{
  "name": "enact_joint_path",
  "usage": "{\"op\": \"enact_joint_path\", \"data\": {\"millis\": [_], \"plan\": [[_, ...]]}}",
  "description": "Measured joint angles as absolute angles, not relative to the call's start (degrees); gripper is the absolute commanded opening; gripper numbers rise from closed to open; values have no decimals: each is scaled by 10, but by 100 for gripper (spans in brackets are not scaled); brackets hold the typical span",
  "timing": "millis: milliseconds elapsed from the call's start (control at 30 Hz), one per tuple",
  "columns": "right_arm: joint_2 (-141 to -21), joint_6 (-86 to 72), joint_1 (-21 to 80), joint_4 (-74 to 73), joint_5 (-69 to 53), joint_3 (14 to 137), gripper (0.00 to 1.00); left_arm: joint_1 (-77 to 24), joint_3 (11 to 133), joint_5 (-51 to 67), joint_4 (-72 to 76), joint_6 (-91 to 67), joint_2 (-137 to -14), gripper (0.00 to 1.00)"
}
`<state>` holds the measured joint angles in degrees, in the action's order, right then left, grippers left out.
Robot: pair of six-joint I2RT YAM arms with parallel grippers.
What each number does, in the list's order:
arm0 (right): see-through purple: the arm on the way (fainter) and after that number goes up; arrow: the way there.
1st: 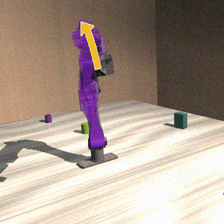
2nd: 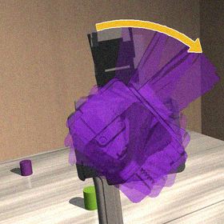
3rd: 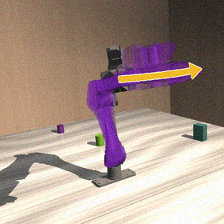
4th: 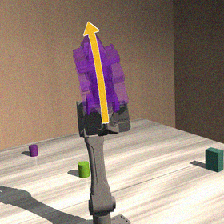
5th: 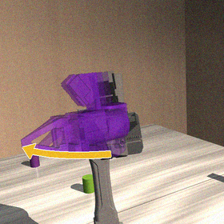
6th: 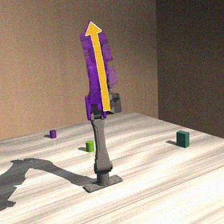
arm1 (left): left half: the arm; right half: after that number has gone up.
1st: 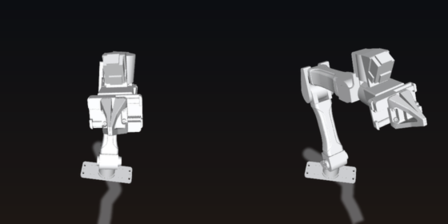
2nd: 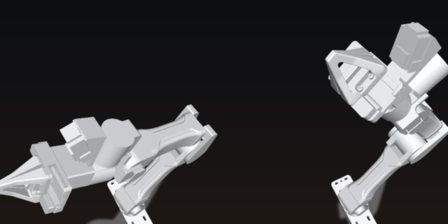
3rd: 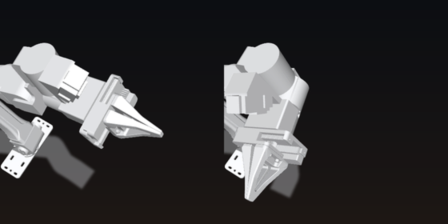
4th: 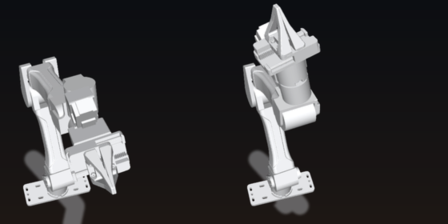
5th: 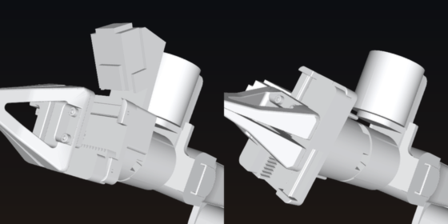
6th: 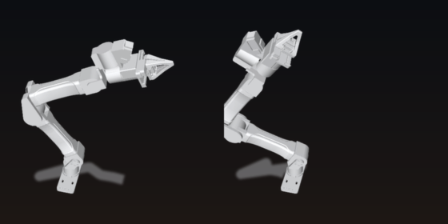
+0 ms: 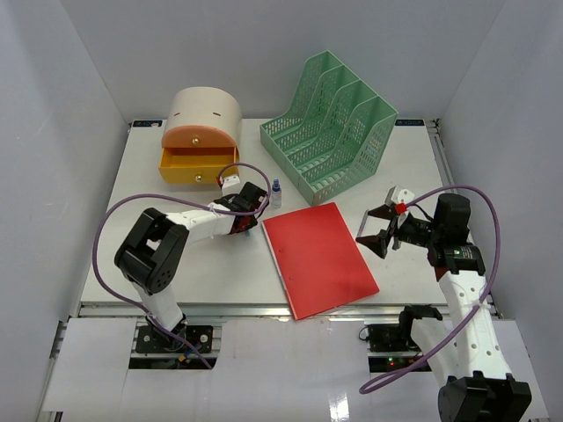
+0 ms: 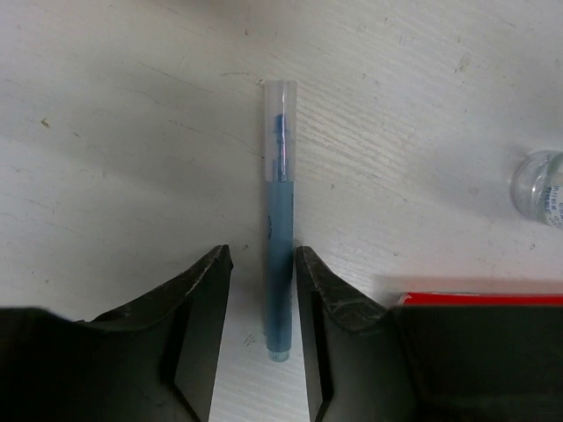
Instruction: Organize the desk
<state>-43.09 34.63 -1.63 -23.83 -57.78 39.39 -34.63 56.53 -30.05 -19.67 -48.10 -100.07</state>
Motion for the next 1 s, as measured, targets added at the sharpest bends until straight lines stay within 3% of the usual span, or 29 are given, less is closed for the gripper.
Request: {"op": "enact_joint_path", "data": {"millis": [200,333,467,600,800,1000], "plan": [[-431,346,-22,-238,-577,388,83,-346,562,-300,-195,-477,-1000,14],[-431,346,-26,-238,-577,386,83,-346,543,-297,-180,-477,-987,6],[-429,345,-30,-238,-578,386,83,-346,467,-268,-165,-482,-912,2],[-428,345,-34,-238,-578,385,83,-346,385,-231,-195,-500,-750,0],[-428,344,-34,-238,-578,385,83,-298,375,-178,-201,-546,-528,0],[-429,344,-37,-238,-573,385,83,-133,437,-86,-172,-598,-532,0]]}}
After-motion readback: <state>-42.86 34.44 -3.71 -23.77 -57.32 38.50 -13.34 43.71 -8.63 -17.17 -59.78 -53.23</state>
